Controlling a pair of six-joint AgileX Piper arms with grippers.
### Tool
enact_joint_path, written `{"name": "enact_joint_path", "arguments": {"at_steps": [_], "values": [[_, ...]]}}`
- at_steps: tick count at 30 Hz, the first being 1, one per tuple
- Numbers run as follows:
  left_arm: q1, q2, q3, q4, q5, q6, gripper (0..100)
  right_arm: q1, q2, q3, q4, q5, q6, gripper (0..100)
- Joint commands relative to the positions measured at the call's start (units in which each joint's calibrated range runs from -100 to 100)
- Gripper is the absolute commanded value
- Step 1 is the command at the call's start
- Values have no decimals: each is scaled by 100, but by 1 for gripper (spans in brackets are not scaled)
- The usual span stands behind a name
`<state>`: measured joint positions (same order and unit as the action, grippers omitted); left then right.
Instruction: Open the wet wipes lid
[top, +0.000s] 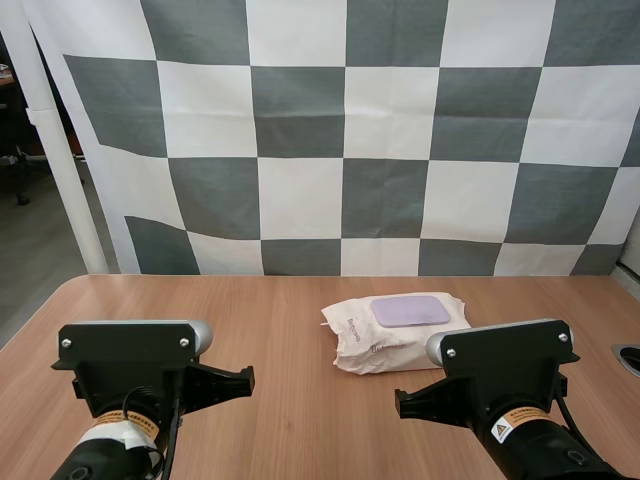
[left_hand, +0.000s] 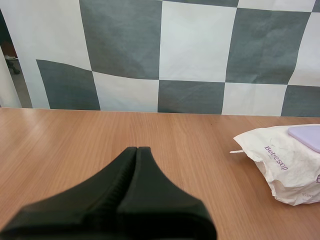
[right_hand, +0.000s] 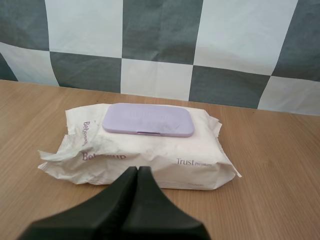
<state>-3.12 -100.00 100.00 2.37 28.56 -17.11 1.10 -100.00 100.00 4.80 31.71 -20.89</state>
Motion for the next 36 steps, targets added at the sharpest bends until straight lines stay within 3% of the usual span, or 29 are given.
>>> {"name": "enact_joint_path", "arguments": {"at_steps": [1, 19, 24, 31, 36], "values": [[2, 0, 0, -132, 256, 6, 0, 5, 0, 0, 299, 5, -34, 0], [2, 0, 0, -143, 256, 6, 0, 5, 0, 0, 299, 5, -34, 0], [2, 0, -30, -144, 300, 6, 0, 5, 0, 0, 252, -813, -34, 0], [2, 0, -864, -79, 340, 6, 0, 5, 0, -135, 120, -971, -43, 0], [2, 0, -1385, -79, 340, 6, 0, 5, 0, -728, -480, -587, -43, 0]]}}
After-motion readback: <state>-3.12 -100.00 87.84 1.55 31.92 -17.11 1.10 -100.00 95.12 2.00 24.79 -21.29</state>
